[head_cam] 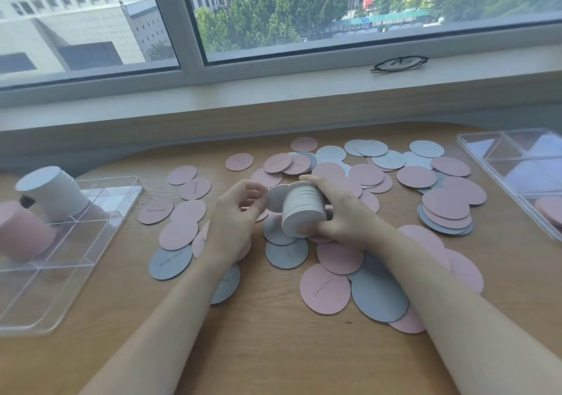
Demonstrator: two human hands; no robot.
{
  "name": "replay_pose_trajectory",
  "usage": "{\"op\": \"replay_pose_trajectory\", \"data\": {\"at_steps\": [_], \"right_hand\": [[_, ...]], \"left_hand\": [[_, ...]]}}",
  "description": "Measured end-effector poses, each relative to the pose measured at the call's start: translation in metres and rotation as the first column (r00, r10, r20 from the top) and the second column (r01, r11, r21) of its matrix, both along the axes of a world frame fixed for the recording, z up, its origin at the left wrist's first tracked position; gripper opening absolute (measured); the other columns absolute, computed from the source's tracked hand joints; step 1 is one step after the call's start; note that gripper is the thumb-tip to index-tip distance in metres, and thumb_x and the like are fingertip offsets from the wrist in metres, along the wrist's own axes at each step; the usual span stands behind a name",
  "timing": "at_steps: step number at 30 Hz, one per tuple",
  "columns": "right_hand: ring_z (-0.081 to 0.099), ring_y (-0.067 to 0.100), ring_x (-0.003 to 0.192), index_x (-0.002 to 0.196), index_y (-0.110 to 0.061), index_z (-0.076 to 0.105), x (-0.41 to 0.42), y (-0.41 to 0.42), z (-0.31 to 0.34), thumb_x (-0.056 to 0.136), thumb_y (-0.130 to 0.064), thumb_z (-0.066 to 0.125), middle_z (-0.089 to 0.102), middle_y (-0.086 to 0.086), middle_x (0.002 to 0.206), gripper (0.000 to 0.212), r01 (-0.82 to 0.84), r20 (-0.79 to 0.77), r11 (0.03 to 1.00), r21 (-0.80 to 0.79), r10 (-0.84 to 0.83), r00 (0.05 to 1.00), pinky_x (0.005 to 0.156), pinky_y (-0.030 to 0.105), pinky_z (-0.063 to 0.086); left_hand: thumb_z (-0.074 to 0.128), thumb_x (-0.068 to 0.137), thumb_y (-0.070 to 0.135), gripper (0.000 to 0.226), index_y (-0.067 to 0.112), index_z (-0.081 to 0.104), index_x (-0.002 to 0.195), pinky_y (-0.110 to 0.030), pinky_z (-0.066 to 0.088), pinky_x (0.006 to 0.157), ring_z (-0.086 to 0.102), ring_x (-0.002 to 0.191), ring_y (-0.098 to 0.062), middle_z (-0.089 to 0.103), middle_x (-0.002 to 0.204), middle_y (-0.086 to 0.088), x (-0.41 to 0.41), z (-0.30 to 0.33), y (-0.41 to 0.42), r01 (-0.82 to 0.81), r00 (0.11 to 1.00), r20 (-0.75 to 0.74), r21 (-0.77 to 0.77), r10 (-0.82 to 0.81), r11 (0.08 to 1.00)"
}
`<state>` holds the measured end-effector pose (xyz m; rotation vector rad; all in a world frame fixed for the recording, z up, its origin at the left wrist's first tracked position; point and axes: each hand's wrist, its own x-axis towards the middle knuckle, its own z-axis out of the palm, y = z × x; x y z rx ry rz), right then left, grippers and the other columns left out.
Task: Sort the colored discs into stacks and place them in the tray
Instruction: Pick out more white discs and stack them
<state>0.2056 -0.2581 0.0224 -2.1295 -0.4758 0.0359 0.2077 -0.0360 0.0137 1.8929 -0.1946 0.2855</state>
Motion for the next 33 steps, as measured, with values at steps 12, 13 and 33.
{"op": "replay_pose_trajectory", "data": {"at_steps": [12,13,33], "right_hand": [[0.035,0.003,0.139,0.155,-0.03,0.016,-0.001,-0.002,0.0,0.075,-0.044,0.083,0.033,-0.012,0.153,0.105,-0.031,-0.005,0.991,-0.134,0.031,1.0,0.115,0.032,0.033],[0.035,0.005,0.139,0.156,-0.03,0.015,-0.001,-0.003,0.0,0.073,-0.046,0.083,0.034,-0.011,0.153,0.108,-0.027,-0.009,0.988,-0.151,0.026,1.0,0.115,0.033,0.033],[0.005,0.006,0.147,0.158,-0.02,-0.005,-0.009,0.003,0.011,0.092,-0.054,0.059,0.006,-0.006,0.166,0.099,-0.084,-0.077,0.915,-0.395,0.059,0.995,0.108,0.015,0.002]], "left_hand": [[0.063,0.093,0.042,0.058,0.019,0.05,0.144,-0.002,0.036,0.089,0.053,0.111,0.014,0.06,0.119,0.019,-0.015,0.005,-0.012,0.291,0.952,0.0,0.291,-0.305,0.911],[0.063,0.091,0.041,0.058,0.018,0.05,0.144,-0.002,0.037,0.089,0.052,0.112,0.014,0.06,0.118,0.02,-0.015,0.005,-0.012,0.276,0.958,0.0,0.285,-0.288,0.918],[0.029,0.087,0.077,0.092,0.031,-0.008,0.158,-0.025,0.019,0.11,0.021,0.143,-0.01,0.019,0.158,0.011,-0.014,-0.007,-0.016,0.216,0.972,-0.055,0.575,-0.227,0.789]]}}
